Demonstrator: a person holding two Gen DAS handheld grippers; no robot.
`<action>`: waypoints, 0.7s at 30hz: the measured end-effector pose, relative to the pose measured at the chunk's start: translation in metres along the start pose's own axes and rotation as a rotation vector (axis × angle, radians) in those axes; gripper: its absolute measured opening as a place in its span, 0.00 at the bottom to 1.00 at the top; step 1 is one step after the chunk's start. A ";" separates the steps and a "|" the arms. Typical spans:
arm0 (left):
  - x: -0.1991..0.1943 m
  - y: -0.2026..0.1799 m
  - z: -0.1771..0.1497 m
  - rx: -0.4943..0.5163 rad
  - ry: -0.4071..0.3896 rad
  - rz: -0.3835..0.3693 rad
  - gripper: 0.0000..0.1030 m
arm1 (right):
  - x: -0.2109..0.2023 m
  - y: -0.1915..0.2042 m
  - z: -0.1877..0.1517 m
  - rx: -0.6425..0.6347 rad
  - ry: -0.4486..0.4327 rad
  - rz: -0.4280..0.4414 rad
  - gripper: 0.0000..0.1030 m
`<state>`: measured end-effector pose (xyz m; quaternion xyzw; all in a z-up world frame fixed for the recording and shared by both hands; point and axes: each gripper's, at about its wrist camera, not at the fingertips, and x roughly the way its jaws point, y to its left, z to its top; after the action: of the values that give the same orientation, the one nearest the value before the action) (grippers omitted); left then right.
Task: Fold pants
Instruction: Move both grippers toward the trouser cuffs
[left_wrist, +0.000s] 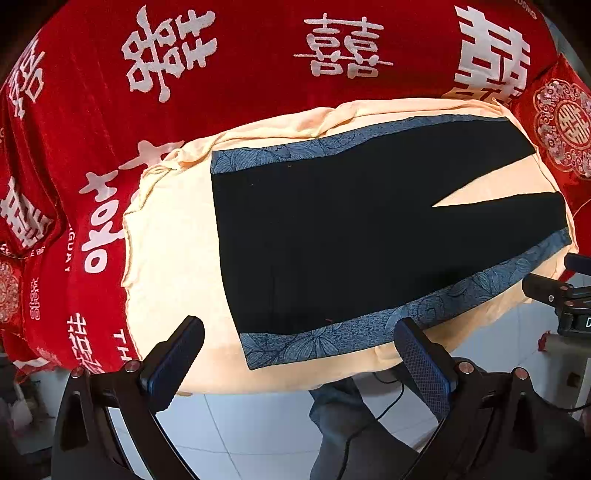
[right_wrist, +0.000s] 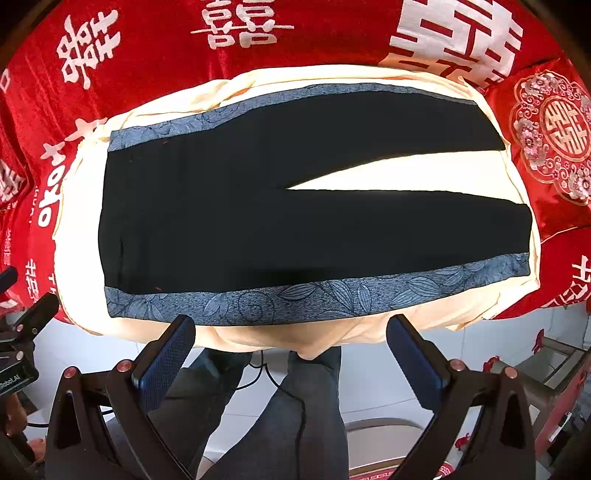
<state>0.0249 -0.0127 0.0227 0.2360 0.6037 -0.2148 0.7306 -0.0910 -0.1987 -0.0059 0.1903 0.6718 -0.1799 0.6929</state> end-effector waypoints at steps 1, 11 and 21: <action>0.000 0.000 0.001 -0.003 0.002 -0.001 1.00 | 0.000 0.000 0.000 -0.002 -0.002 -0.001 1.00; -0.001 -0.003 0.006 -0.003 0.002 0.012 1.00 | -0.001 0.000 0.001 -0.015 -0.005 -0.010 1.00; -0.003 -0.016 0.008 -0.022 0.023 0.038 1.00 | 0.001 -0.012 0.008 -0.053 -0.002 -0.001 1.00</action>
<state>0.0211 -0.0301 0.0257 0.2419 0.6098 -0.1915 0.7300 -0.0902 -0.2127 -0.0073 0.1713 0.6758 -0.1627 0.6982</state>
